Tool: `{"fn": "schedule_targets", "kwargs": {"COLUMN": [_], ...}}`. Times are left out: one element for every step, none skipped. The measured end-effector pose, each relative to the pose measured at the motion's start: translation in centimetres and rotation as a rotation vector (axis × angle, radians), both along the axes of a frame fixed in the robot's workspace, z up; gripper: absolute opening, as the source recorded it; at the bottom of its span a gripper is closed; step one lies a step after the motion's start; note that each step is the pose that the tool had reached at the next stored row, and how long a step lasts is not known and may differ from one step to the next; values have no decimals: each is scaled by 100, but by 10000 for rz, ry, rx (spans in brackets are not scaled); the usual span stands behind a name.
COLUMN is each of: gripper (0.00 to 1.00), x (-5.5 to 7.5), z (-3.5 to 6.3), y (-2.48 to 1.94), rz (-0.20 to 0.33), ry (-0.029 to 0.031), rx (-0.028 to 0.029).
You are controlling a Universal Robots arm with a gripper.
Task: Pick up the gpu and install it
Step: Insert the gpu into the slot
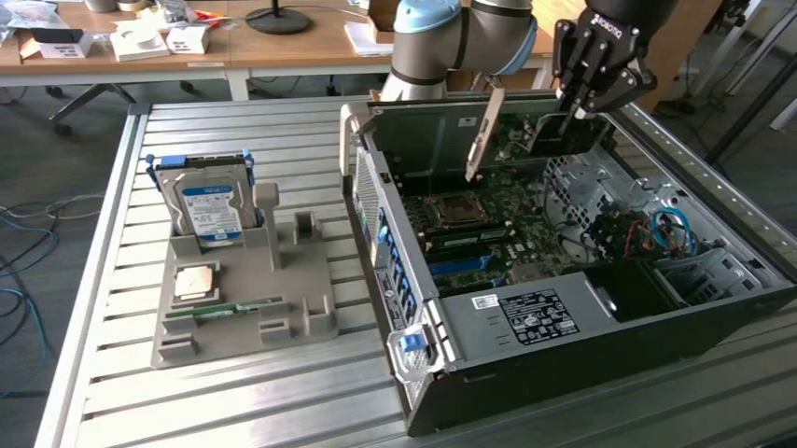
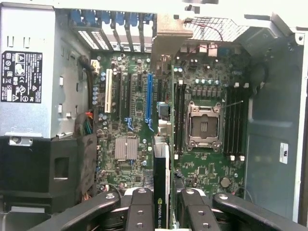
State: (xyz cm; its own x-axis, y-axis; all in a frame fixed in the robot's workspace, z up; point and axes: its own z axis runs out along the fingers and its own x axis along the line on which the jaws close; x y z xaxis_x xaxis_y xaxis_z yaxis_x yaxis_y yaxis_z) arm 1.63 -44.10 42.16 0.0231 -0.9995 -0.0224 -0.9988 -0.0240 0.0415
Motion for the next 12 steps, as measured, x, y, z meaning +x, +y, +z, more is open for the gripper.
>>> {"fn": "schedule_targets", "kwargs": {"gripper": [26,26,26,26,26,26,26,26,26,26,26,26], "x": [-2,-5,-8,-10,-13,-18,-24,-31,-38,-44,-51,-56], "z": [-3,-6,-11,-16,-20,-25,-32,-40,-48,-57,-66,-74], "y": [0,-1,0,-1,-1,0,-1,-1,-1,-1,-1,-1], "rz": [13,26,39,50,53,54,53,54,54,54,54,54], "ry": [-31,-67,-106,-137,-150,-157,-158,-161,-170,-181,-193,-202], "rx": [-1,-4,-4,-3,-2,-3,-3,-4,-4,-3,-4,-4]}}
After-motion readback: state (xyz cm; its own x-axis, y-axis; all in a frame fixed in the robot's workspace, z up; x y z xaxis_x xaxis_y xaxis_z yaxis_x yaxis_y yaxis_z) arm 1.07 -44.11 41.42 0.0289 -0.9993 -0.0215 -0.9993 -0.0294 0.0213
